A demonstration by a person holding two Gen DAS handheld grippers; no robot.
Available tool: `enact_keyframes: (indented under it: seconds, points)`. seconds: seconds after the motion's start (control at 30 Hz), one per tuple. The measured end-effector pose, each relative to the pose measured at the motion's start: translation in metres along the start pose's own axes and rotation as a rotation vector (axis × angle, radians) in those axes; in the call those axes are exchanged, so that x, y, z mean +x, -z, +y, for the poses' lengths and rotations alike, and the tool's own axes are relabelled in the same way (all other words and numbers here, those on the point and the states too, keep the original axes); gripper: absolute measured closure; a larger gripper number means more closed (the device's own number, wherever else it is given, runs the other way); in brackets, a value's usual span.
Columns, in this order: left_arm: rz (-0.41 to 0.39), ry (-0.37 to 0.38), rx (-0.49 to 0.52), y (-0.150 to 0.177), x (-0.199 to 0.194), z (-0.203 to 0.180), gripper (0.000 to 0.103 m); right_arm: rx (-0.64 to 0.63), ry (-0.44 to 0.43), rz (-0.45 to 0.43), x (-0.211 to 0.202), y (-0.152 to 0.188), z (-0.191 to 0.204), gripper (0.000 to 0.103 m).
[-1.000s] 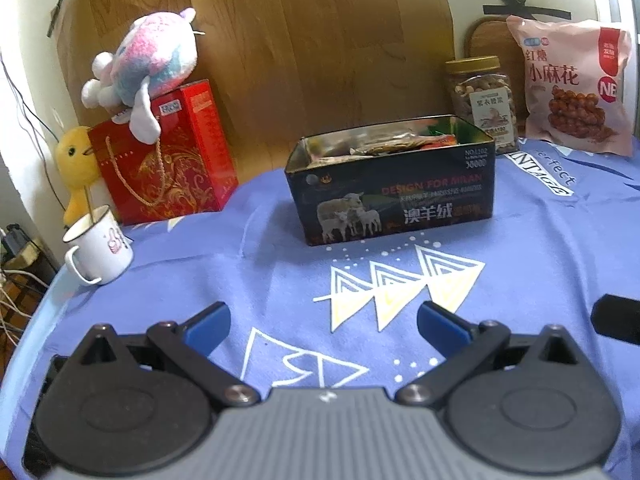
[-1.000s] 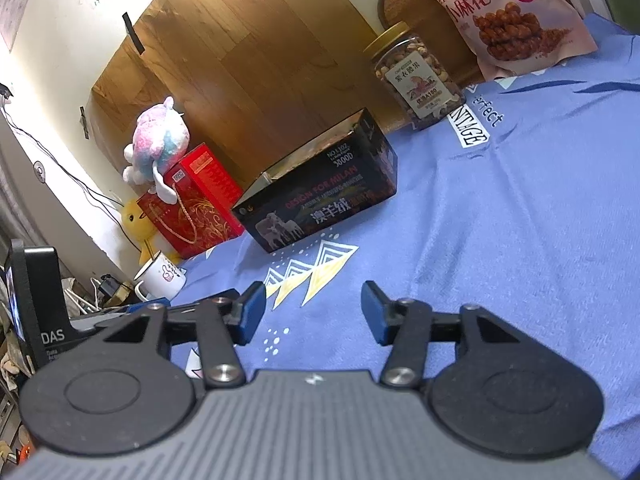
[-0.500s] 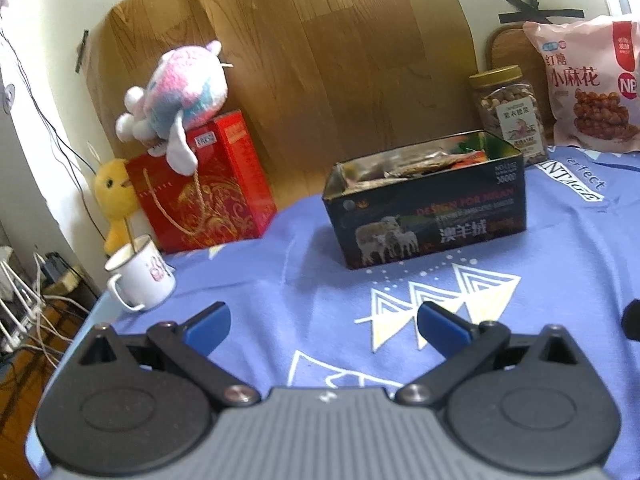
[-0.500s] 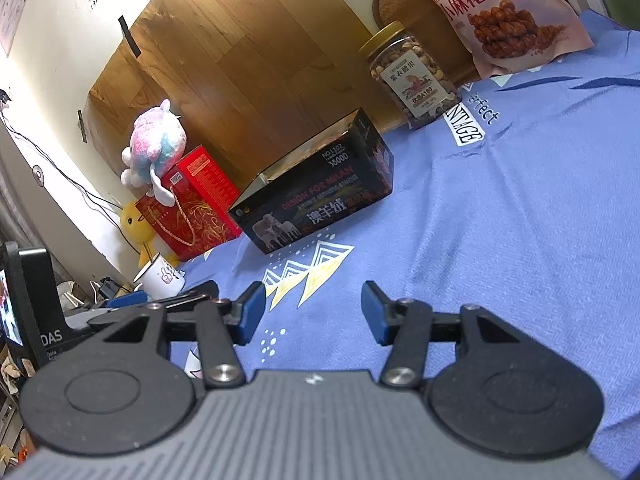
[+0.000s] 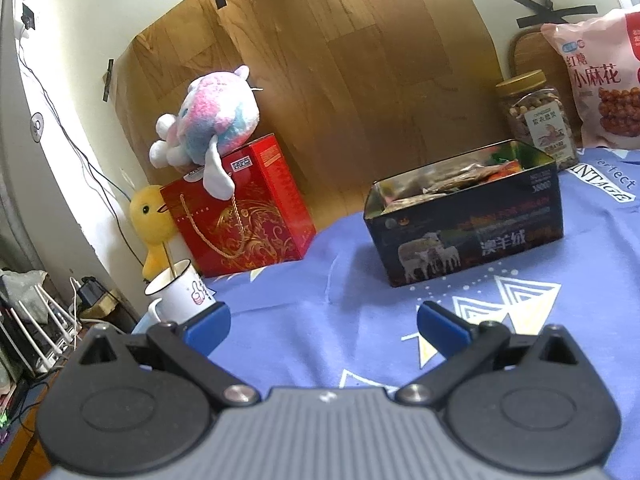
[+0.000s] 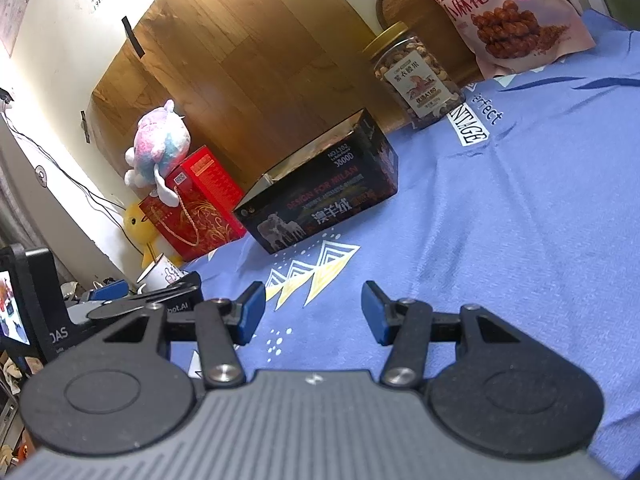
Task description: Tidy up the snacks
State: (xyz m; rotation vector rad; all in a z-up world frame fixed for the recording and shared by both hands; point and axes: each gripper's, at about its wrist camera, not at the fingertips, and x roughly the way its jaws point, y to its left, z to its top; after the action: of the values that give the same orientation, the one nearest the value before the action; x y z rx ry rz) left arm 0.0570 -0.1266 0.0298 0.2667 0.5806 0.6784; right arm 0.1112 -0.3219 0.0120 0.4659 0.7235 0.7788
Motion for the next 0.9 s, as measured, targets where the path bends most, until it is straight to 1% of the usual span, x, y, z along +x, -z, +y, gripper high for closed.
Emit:
enact_keyframes:
  seconds: [0.17, 0.3, 0.47, 0.6, 0.77, 0.9]
  points:
    - [-0.015, -0.021, 0.008, -0.0001, -0.0005, 0.0005, 0.0, 0.005, 0.004, 0.002, 0.001, 0.0008, -0.0007, 0.047]
    - [-0.013, -0.017, 0.006, 0.0003, -0.0019, 0.0008, 0.0, 0.006, 0.003, -0.002, 0.0007, 0.0007, -0.0006, 0.047]
    - [0.007, 0.029, -0.011, 0.0006, -0.0011, 0.002, 0.0, 0.011, 0.01, -0.008, -0.0007, 0.0004, -0.0023, 0.047]
    - [0.032, 0.09, -0.037, 0.0002, -0.002, 0.0024, 0.0, 0.008, 0.023, -0.025, -0.0037, 0.0009, -0.0029, 0.047]
    - [0.043, 0.113, -0.044, -0.001, -0.0049, -0.0008, 0.0, 0.003, 0.029, -0.023, -0.0037, 0.0008, -0.0019, 0.047]
    - [0.093, 0.155, -0.064, -0.0022, 0.0004, 0.0002, 0.0, 0.003, 0.03, -0.023, -0.0038, 0.0008, -0.0014, 0.047]
